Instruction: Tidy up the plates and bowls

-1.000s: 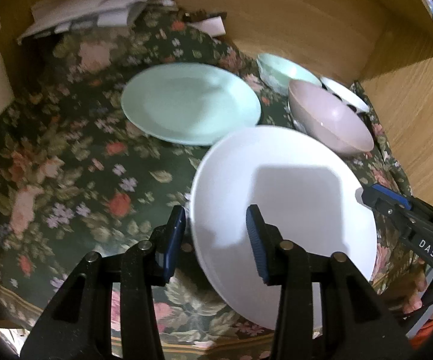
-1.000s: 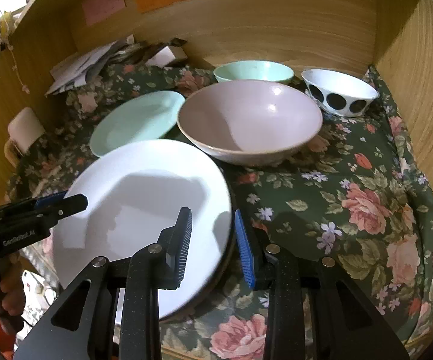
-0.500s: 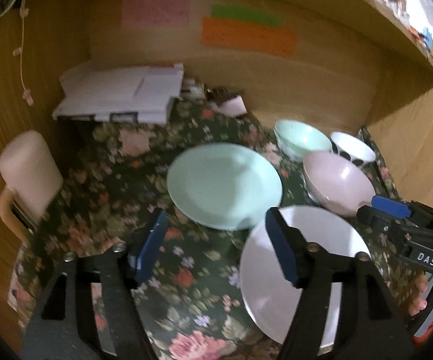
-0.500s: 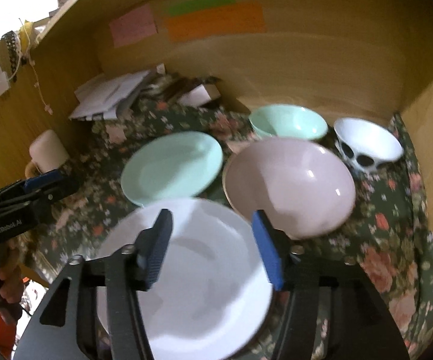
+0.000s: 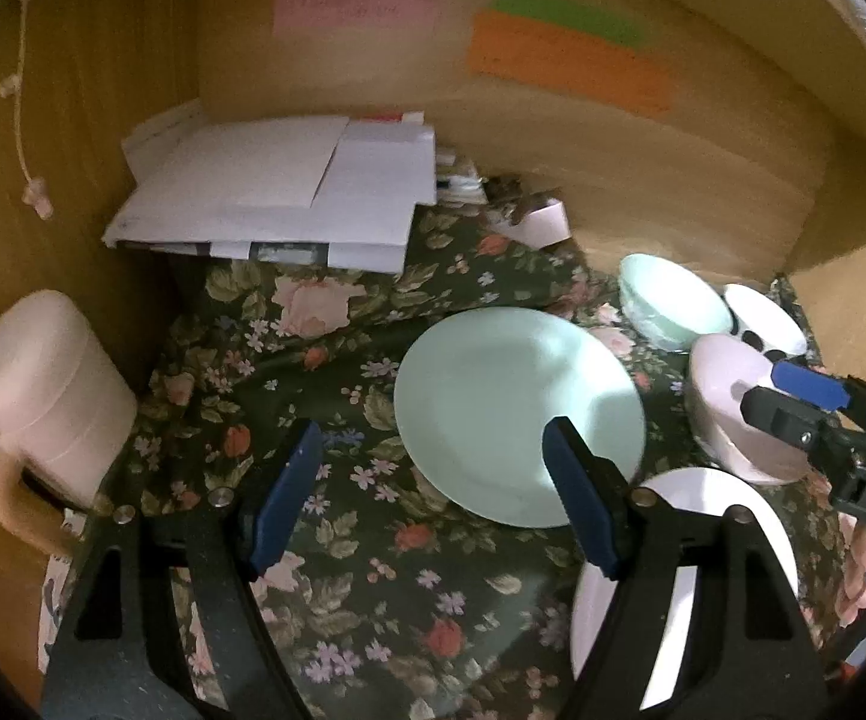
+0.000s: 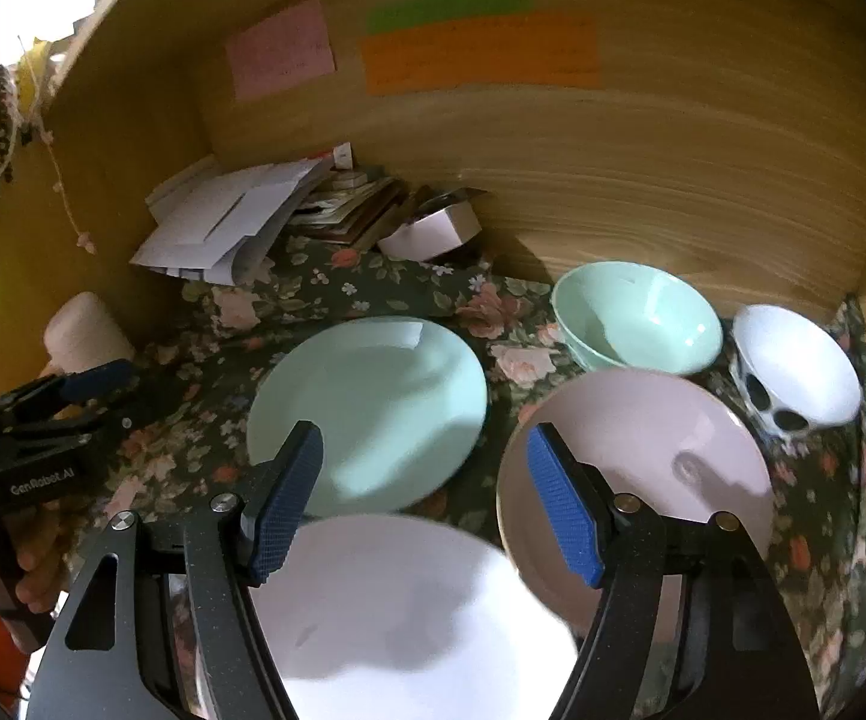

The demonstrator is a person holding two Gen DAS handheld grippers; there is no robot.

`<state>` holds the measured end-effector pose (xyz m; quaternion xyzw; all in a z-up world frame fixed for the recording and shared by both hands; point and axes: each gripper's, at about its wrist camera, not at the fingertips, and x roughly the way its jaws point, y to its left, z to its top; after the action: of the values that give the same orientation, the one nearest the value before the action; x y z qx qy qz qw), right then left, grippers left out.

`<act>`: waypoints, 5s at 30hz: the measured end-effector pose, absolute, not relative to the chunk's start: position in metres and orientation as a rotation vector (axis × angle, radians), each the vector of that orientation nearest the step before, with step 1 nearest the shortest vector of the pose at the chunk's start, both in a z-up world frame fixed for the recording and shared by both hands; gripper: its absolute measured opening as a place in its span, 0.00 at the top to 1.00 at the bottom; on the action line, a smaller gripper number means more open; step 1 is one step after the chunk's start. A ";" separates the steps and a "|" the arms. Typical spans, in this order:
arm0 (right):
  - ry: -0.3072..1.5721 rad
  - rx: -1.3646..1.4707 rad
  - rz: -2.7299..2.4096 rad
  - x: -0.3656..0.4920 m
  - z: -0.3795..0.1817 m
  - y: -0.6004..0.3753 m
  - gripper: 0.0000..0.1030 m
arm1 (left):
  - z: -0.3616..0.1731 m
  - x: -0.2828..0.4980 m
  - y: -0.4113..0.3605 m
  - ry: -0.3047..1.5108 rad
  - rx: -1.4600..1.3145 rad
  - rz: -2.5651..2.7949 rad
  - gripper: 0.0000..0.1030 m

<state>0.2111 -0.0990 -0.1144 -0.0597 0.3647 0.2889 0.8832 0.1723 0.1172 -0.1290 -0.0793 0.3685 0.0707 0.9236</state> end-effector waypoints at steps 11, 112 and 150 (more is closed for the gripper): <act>0.896 -0.214 0.598 0.267 -0.150 -0.055 0.34 | -0.171 0.216 0.142 0.873 -0.218 0.137 0.26; 0.861 -0.150 0.685 0.182 -0.125 -0.073 0.67 | -0.130 0.118 0.117 0.779 -0.213 0.022 0.53; 0.873 -0.057 0.575 0.118 -0.154 -0.165 0.67 | -0.160 0.070 0.032 0.833 -0.181 -0.074 0.53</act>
<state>0.1182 -0.1647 -0.1540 -0.0272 0.4168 0.2744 0.8662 0.0705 0.0322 -0.1601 -0.0878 0.4038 -0.0360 0.9099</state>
